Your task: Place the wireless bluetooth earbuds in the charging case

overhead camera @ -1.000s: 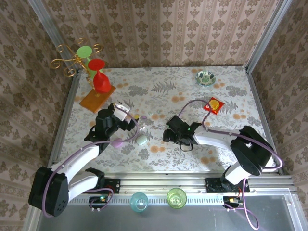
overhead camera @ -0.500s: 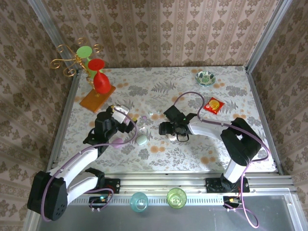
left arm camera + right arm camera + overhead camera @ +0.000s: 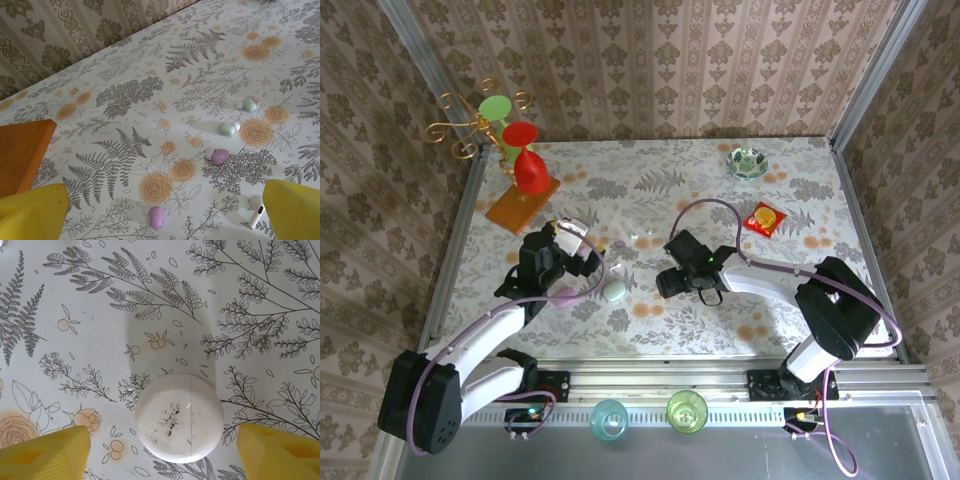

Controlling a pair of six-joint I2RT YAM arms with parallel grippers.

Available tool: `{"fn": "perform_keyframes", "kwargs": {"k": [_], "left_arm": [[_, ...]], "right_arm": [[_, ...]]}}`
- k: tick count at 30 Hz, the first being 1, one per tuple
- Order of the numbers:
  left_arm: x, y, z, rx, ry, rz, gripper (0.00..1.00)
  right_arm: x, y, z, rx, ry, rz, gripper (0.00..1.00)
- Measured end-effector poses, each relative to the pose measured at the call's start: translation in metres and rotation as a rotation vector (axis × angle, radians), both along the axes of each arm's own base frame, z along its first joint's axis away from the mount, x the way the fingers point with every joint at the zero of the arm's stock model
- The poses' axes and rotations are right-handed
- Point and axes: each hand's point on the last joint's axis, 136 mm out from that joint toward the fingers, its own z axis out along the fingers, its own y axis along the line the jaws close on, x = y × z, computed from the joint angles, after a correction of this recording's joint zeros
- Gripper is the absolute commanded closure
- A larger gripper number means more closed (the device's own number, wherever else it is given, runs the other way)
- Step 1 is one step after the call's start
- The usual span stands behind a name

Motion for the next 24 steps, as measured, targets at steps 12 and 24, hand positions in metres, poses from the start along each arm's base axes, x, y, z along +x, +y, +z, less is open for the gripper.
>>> {"fn": "perform_keyframes", "kwargs": {"k": [12,24], "left_arm": [[-0.001,0.000,0.004,-0.007,-0.011,0.002,0.00],[-0.002,0.001,0.003,-0.013,0.000,0.005,0.00]], "right_arm": [[0.000,-0.009,-0.027,-0.089,0.029,-0.015,0.41],[0.003,-0.012,-0.026,-0.126,0.012,-0.005,0.51]]}}
